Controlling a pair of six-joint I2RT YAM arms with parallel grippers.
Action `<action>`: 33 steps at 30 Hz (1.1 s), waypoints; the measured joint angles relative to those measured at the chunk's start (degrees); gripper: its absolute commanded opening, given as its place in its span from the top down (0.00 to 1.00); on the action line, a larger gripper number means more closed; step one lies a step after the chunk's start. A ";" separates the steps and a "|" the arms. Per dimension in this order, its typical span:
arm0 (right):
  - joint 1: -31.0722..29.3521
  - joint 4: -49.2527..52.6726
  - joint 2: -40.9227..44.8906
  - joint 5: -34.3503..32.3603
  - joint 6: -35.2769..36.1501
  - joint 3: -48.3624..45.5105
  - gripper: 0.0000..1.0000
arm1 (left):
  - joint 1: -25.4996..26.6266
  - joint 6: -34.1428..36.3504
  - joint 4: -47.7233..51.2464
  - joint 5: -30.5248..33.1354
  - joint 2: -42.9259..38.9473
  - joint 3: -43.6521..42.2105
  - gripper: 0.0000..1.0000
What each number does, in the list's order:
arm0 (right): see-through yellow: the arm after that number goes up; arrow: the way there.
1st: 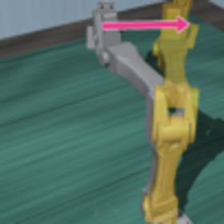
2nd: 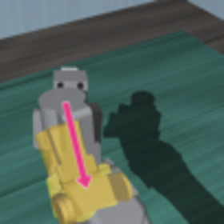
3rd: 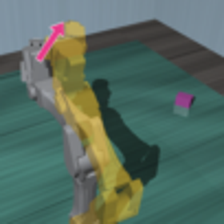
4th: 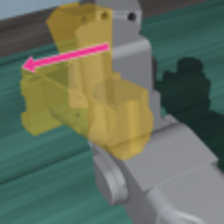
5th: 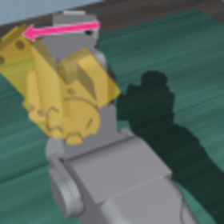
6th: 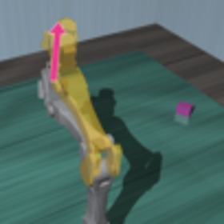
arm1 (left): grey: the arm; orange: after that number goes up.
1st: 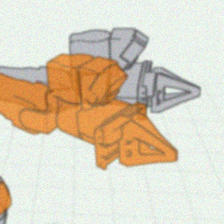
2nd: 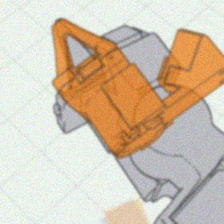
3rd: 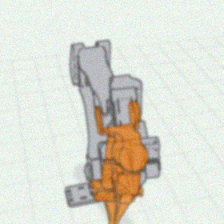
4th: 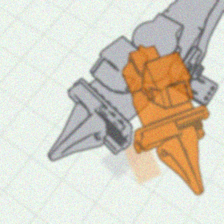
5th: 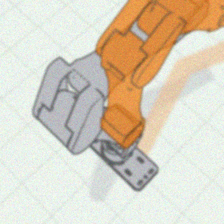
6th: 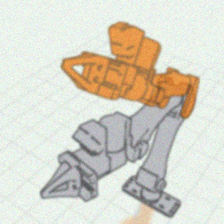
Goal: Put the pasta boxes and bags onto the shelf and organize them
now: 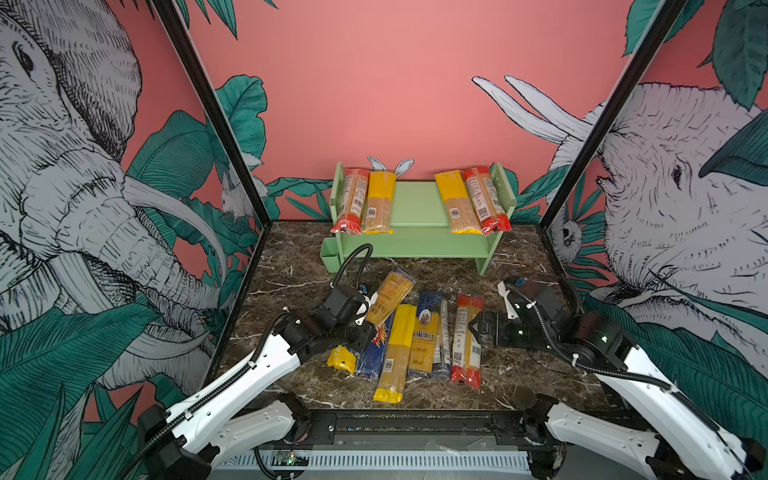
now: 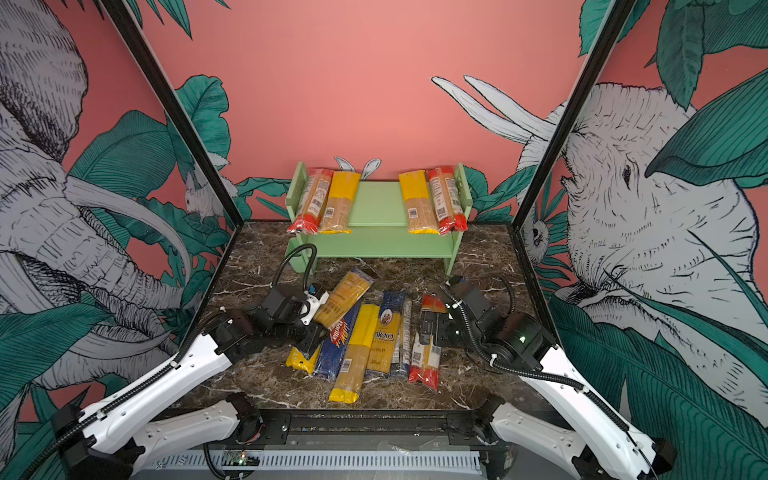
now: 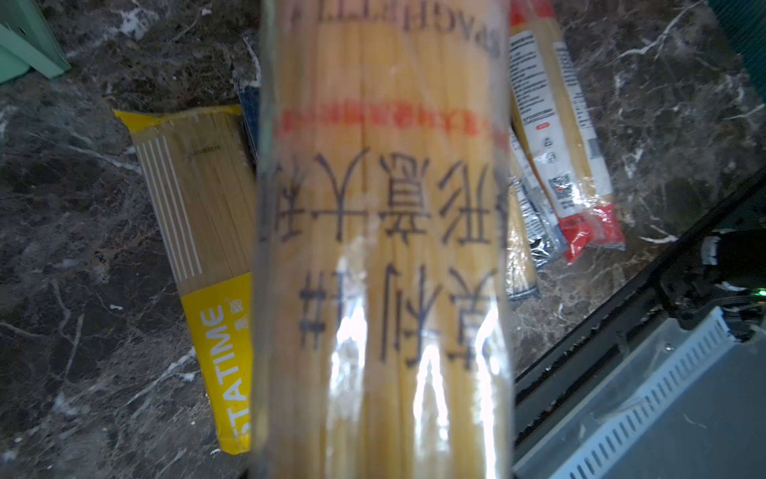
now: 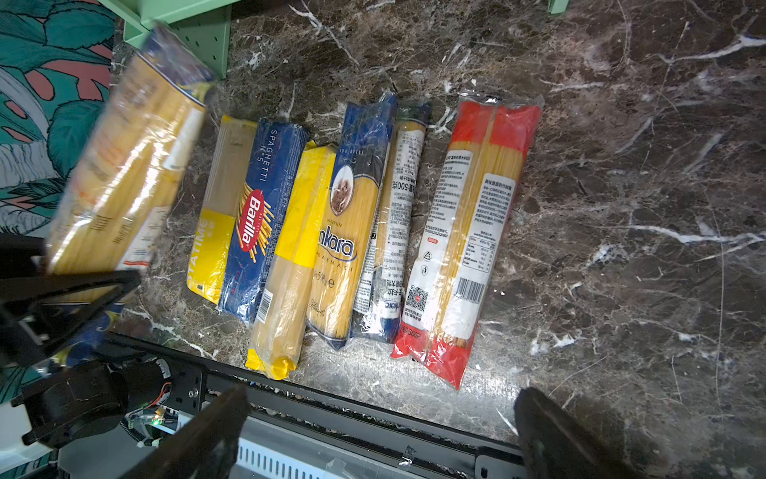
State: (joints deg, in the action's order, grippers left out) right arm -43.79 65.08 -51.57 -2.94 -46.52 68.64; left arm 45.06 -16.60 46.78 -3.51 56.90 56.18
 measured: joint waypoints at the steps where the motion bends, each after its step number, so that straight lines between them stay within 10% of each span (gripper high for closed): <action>1: 0.00 0.33 0.00 -0.02 0.00 0.28 0.01 | 0.02 0.04 0.76 -0.17 0.15 1.92 1.00; 24: 0.07 3.76 -1.38 -3.34 2.71 13.88 0.01 | -0.52 0.09 5.42 16.35 43.93 68.89 1.00; 33: 0.11 2.60 -11.96 -5.05 8.11 23.58 0.01 | -4.46 -2.73 5.38 19.43 57.57 80.56 1.00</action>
State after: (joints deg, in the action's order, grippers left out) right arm -43.68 67.68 -63.53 -7.99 -38.41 92.23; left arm 40.60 -19.33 52.16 15.92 114.48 136.75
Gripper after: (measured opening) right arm 0.988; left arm 0.418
